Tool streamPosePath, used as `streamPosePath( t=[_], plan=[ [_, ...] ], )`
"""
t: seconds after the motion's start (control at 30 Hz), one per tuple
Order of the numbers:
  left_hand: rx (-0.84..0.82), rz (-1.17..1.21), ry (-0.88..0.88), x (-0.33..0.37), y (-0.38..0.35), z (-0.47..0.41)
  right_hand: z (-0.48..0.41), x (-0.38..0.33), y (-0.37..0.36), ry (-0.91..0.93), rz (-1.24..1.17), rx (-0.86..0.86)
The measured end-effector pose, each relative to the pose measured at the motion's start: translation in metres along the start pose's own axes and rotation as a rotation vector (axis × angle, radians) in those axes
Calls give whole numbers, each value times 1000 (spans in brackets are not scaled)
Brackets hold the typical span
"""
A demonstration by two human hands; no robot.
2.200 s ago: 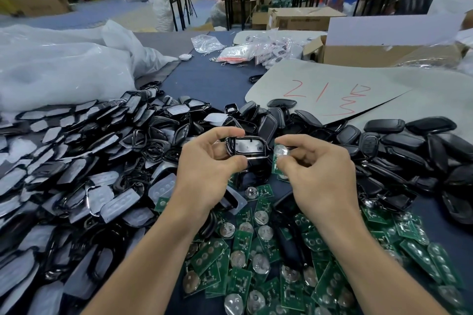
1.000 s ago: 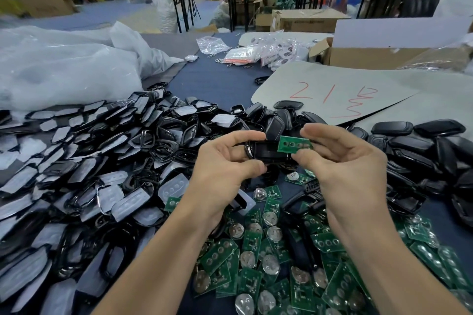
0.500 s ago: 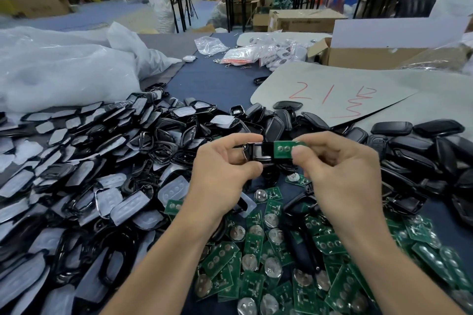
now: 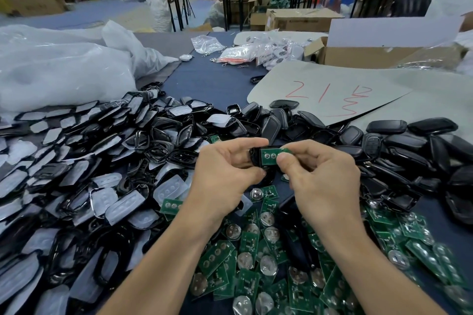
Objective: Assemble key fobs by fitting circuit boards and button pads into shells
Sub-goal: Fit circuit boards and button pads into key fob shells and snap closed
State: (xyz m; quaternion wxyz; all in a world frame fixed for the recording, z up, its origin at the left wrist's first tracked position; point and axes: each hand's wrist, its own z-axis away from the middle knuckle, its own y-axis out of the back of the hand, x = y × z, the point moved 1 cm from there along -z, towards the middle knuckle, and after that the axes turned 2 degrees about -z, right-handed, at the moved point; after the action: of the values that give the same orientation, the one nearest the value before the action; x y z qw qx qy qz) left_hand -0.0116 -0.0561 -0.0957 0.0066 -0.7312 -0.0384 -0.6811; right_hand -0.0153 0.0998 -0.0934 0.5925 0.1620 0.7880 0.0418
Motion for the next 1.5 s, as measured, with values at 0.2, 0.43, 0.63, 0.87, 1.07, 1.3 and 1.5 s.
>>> streamPosePath(
  t=[0.2,0.43,0.63,0.87,1.07,1.3,1.5],
  plan=[
    [88,-2,3,0,-3,1,-1,0,-2,-52,66,18],
    [172,3,12,0,-4,2,3,-4,-2,-25,178,7],
    [179,6,30,0,-5,3,-1,-2,0,-100,163,-19],
    [180,39,21,3,-6,4,-3,4,5,-40,444,-31],
    [142,137,37,6,-9,6,-4,10,5,-28,38,-145],
    [78,12,27,4,-9,4,-13,21,6,-130,-227,-179],
    [86,82,52,3,-9,3,-12,22,3,-83,-180,-180]
  ],
)
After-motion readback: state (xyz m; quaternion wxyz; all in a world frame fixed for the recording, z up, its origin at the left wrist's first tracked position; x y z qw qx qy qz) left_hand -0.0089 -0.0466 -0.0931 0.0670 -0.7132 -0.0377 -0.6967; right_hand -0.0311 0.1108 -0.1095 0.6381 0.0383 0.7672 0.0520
